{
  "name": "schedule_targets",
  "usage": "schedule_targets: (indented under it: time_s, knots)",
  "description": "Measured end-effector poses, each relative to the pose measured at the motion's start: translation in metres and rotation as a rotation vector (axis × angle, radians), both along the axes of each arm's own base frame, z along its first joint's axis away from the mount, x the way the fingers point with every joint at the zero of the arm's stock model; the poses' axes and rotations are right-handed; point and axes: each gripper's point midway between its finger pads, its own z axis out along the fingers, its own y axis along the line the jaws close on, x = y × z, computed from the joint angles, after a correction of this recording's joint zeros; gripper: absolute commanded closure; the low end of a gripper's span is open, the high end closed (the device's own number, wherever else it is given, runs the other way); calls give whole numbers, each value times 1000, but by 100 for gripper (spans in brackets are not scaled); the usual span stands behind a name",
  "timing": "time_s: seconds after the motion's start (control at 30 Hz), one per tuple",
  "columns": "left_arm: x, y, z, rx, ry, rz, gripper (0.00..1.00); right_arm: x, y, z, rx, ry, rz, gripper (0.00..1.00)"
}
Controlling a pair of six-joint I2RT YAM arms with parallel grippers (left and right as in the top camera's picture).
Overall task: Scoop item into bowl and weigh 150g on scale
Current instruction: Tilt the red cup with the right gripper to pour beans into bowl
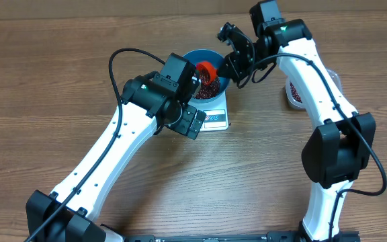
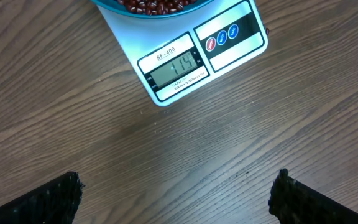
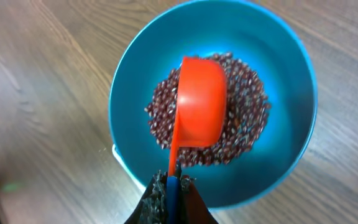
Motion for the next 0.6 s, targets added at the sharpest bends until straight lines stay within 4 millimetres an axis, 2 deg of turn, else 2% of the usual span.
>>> schedule_targets:
  time_s: [0.4, 0.6]
  knots:
    - [0, 0, 0, 0, 0, 0, 0, 6, -6, -2, -38, -7, -50, 96]
    - [0, 0, 0, 0, 0, 0, 0, 11, -11, 18, -57, -83, -70, 96]
